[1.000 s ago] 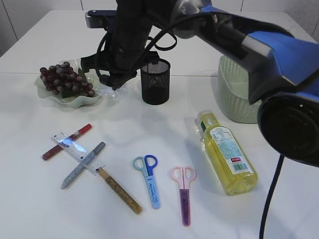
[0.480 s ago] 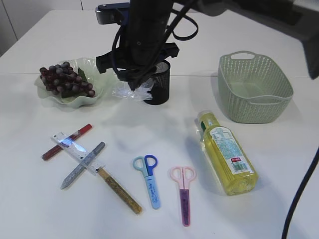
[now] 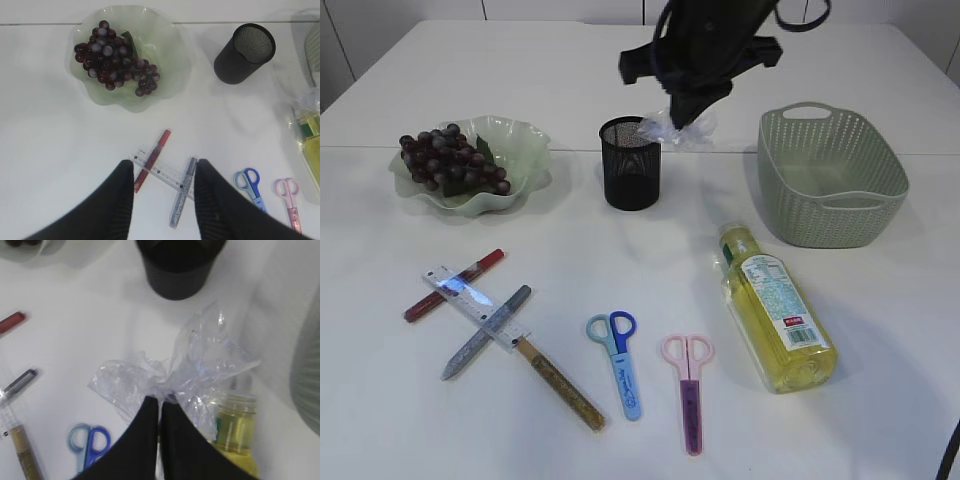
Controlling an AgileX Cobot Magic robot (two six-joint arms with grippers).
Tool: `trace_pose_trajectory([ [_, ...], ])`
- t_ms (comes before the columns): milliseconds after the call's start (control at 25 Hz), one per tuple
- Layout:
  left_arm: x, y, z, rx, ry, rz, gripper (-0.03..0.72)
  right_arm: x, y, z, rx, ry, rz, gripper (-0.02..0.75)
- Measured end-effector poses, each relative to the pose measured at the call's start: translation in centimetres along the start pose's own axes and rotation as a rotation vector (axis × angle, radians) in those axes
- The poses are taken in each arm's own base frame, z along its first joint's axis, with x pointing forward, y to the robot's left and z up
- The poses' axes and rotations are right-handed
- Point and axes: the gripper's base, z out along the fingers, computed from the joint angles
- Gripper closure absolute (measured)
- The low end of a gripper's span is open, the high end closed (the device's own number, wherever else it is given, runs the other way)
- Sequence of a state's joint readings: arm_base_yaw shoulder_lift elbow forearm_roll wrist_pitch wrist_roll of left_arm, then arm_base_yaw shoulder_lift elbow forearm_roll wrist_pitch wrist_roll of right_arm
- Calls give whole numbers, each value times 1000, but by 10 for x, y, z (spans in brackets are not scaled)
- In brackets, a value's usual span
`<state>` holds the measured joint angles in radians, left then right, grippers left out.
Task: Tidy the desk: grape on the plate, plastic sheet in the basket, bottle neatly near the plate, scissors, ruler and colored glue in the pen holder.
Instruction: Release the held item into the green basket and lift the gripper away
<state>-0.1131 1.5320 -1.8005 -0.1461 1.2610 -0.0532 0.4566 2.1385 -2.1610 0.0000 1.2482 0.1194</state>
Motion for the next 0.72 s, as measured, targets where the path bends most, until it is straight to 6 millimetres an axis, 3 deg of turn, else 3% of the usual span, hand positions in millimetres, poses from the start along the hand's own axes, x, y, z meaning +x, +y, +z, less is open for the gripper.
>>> trace_pose_trajectory([
  [720,0,-1,0,8,0,-2,400,4,-155,-22,207,-33,256,722],
])
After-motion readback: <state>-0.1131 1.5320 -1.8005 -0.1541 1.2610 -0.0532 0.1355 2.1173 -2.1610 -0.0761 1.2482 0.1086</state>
